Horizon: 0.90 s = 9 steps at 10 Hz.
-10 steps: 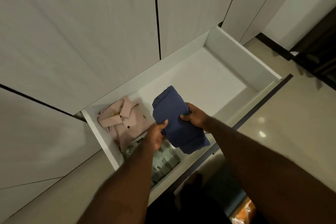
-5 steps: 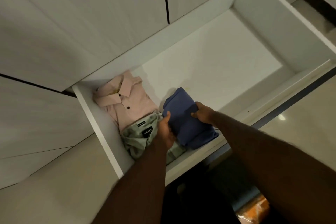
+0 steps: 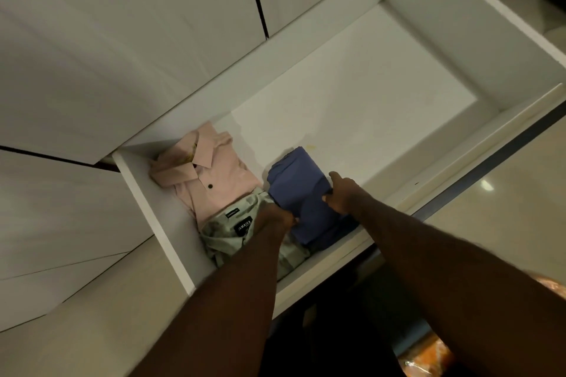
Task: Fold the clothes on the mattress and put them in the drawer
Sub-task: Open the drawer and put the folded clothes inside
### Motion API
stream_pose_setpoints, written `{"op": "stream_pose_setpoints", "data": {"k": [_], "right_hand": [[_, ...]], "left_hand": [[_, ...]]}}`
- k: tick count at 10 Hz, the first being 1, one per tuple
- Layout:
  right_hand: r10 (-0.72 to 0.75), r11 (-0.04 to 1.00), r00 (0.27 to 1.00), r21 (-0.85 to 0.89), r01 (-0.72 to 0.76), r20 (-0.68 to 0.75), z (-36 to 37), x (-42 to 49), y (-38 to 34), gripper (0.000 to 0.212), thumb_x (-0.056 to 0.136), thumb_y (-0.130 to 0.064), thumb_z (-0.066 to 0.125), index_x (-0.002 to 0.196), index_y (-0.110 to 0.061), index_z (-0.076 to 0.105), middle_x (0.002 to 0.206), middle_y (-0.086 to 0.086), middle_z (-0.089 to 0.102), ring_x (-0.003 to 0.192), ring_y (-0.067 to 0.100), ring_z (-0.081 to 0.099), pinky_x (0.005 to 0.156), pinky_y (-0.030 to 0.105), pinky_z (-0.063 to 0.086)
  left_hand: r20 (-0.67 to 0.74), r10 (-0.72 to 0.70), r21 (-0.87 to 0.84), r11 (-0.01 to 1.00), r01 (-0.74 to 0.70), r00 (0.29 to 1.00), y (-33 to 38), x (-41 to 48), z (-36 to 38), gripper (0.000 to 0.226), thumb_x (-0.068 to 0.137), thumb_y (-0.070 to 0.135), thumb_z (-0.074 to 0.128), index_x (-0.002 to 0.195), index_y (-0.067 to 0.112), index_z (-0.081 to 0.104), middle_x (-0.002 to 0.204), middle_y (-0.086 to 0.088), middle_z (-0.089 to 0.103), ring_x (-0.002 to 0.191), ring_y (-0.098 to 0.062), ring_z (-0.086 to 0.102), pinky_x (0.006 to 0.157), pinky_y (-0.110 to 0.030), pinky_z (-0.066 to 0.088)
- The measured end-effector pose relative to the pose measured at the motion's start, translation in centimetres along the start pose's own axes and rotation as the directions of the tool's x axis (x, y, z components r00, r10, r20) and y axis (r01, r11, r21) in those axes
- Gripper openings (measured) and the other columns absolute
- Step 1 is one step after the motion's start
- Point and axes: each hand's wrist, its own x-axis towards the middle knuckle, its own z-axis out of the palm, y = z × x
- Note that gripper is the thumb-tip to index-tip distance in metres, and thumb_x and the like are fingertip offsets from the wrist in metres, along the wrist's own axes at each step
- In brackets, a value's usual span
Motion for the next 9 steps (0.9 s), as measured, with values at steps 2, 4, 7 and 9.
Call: {"op": "stream_pose_setpoints", "data": {"k": [2,4,7,9], "right_hand": [[-0.011,0.980,0.999,0.200,0.021,-0.046,-7.2,-5.8,-0.1,0.067,0.098,-0.043,0.065,0.154,-0.018,0.037,0.144,0.015,0.056,0.129,0.033,0.055,0.106,0.038,0.043],[0.052,0.715,0.987,0.695,0.070,-0.153,-15.2,-15.0,2.2,0.055,0.096,-0.048,0.067,0.141,-0.021,0.051,0.128,0.011,0.062,0.106,0.025,0.063,0.084,0.038,0.055],[0.152,0.374,0.928,0.889,0.266,-0.341,-20.0,-28.0,10.5,0.057,0.100,-0.058,0.051,0.143,-0.021,0.051,0.132,0.013,0.063,0.116,0.033,0.064,0.097,0.049,0.055],[0.247,0.208,0.878,0.907,0.365,-0.410,-19.9,-35.3,17.4,0.059,0.100,-0.063,0.044,0.141,-0.022,0.055,0.133,0.014,0.063,0.119,0.035,0.064,0.099,0.048,0.053]], "left_hand": [[0.059,0.151,0.277,0.947,-0.161,0.987,6.4,-5.6,1.5,0.027,0.097,0.024,0.066,0.075,0.010,0.061,0.074,-0.010,0.060,0.054,-0.020,0.051,0.050,-0.027,0.040],[0.245,0.329,0.189,0.906,-0.378,0.912,13.6,-13.6,5.5,0.015,0.097,0.026,0.066,0.094,0.012,0.062,0.076,-0.005,0.062,0.057,-0.016,0.052,0.050,-0.023,0.035],[0.476,0.442,0.168,0.803,-0.572,0.760,18.0,-24.9,14.2,0.025,0.097,0.037,0.063,0.099,0.012,0.062,0.090,-0.007,0.066,0.069,-0.019,0.059,0.063,-0.027,0.042],[0.599,0.409,0.218,0.744,-0.631,0.689,14.9,-29.9,20.7,0.022,0.098,0.036,0.062,0.095,0.014,0.060,0.082,-0.004,0.062,0.063,-0.017,0.055,0.061,-0.027,0.039]]}}
